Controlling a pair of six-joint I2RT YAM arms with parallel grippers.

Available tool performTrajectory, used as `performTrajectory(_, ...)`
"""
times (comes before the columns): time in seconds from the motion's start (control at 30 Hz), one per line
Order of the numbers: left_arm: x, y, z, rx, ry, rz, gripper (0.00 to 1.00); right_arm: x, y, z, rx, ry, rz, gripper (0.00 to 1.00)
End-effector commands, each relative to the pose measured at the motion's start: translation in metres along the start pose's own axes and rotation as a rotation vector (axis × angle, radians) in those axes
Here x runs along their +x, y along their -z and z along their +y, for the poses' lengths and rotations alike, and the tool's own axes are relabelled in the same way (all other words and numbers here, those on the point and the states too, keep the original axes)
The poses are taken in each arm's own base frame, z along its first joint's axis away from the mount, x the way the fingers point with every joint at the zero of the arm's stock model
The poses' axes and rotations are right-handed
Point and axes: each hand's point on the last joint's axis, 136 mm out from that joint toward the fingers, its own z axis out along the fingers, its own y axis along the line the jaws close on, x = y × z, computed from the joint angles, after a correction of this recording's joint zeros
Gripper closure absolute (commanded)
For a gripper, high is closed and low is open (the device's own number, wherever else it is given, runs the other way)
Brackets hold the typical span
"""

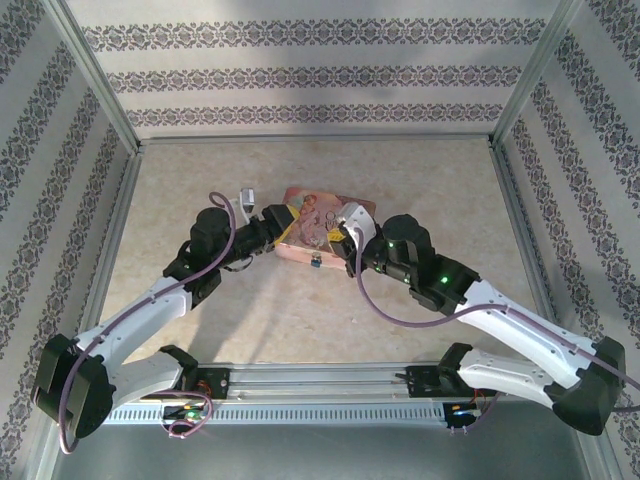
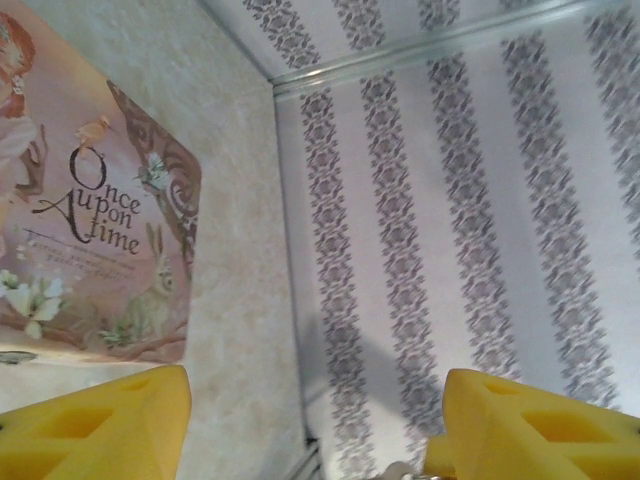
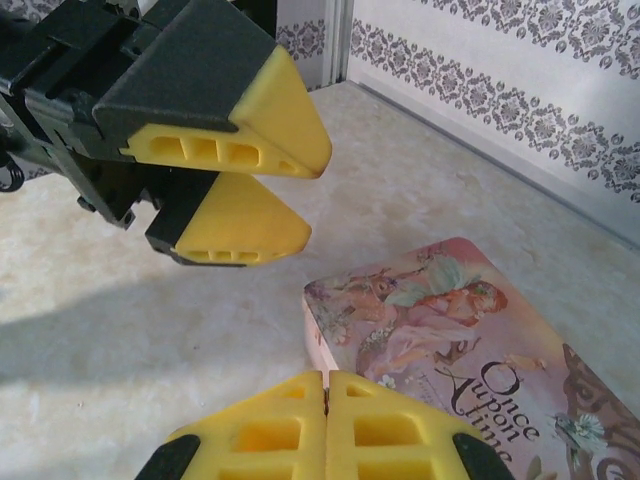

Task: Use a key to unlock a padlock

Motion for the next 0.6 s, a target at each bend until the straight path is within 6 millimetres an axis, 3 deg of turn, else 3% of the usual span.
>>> performTrajectory(0.0,-0.012,0.003,-0.031,0.15,0.17,-0.07,0.32,-0.013,-0.008,0.003,-0.007,-0.001,-0.063,1.0)
performTrajectory(0.23,-0.02,0.005,-0.023,0.22,0.444,-0.118,0.3,-0.04,-0.027,0.006,-0.019,-0.005,-0.141,1.0)
performTrajectory(0.57,-0.014,0.006,-0.026,0.216,0.501,-0.122,0.3,-0.07,-0.051,0.016,-0.071,0.01,-0.221,1.0)
